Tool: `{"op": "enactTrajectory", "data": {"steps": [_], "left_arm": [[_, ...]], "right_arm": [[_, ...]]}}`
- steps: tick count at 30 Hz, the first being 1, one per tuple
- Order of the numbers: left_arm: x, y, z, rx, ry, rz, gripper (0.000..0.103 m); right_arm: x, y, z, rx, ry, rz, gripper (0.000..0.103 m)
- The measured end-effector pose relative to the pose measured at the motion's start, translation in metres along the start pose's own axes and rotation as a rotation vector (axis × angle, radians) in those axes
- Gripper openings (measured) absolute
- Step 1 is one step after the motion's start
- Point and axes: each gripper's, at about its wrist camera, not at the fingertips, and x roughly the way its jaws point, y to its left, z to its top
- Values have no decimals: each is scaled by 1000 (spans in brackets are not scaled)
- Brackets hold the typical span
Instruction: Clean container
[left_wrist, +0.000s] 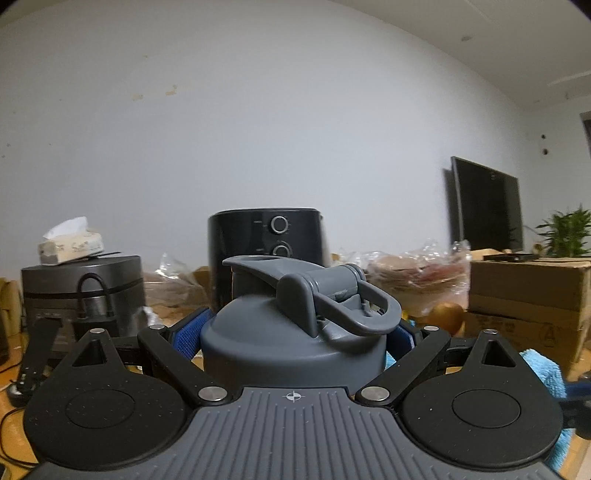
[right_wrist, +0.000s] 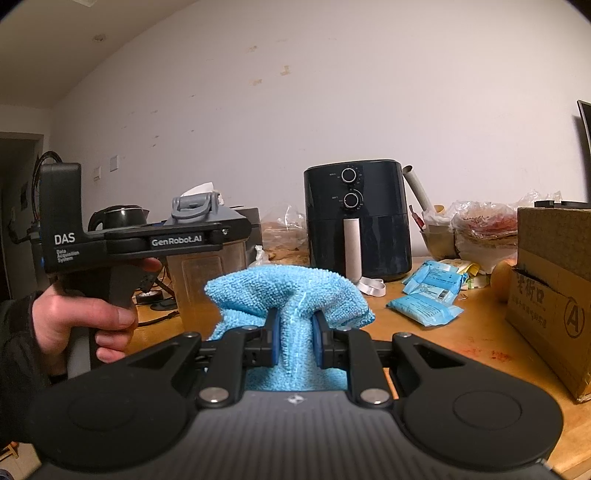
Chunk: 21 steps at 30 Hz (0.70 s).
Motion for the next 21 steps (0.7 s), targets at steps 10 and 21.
{"op": "enactTrajectory", "data": {"steps": [10, 21], "left_arm": [[3, 12, 0, -3, 9, -100, 96], [10, 29, -2, 19, 45, -258, 96]], "right_arm": [[0, -2, -1, 4, 1, 3, 13], [2, 0, -3, -7, 3, 10, 13]]}}
